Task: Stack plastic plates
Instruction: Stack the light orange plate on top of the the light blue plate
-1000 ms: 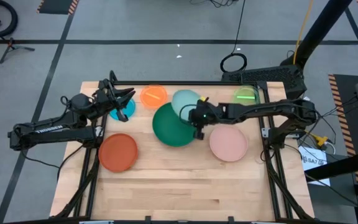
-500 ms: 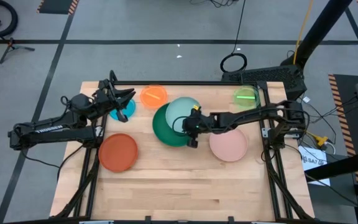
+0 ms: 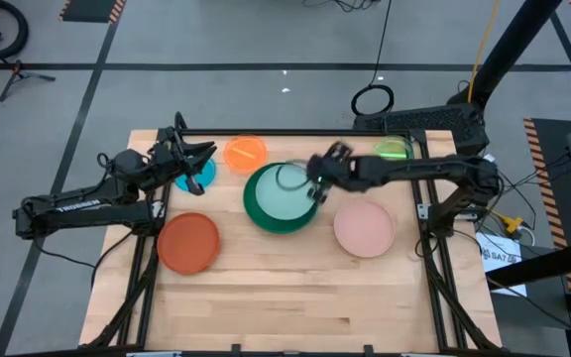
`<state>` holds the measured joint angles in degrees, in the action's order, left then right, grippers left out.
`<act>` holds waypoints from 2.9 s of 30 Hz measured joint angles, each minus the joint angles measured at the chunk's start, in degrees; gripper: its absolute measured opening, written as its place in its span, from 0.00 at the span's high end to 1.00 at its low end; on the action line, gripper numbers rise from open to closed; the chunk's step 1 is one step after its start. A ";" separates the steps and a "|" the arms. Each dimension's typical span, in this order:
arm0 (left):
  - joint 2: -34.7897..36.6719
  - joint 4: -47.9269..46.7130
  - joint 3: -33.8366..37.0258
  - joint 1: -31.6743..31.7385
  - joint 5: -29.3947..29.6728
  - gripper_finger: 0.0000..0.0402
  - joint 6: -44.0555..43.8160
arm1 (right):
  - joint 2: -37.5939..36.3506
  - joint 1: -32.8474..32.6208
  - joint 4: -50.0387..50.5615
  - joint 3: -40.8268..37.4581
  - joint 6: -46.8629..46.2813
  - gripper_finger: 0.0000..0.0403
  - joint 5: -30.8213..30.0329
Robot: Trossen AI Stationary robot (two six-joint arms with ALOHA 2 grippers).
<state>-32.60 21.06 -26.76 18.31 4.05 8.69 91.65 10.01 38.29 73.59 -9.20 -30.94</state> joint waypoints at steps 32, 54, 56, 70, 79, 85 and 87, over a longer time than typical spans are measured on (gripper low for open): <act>0.00 0.00 0.00 0.01 -0.09 0.84 1.65 | -1.40 31.56 -9.95 -27.71 -22.60 1.00 2.47; 0.00 -0.03 0.00 0.01 -0.08 0.84 1.73 | -2.65 28.73 -23.26 -26.71 -22.77 1.00 14.70; 0.00 -0.03 0.00 0.01 -0.07 0.84 1.71 | -4.18 27.48 -21.80 -25.54 -21.68 1.00 16.89; -0.02 -0.30 0.00 -0.05 -0.09 0.84 -3.53 | -15.19 13.78 7.72 -18.30 -7.81 0.96 37.52; -0.04 -3.44 0.00 -0.05 -0.08 0.84 -4.94 | -15.45 11.79 26.48 -18.59 -25.82 0.64 32.36; -0.02 -4.69 0.00 -0.05 -0.09 0.84 -4.68 | -15.43 12.12 26.16 -22.13 -15.74 0.49 28.69; -0.02 -4.68 0.00 -0.05 -0.09 0.84 -4.72 | -15.41 12.70 23.42 -23.87 -13.05 0.48 29.59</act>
<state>-32.62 16.38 -26.76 18.26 3.97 3.97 76.25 22.71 61.71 49.72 -22.25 -1.35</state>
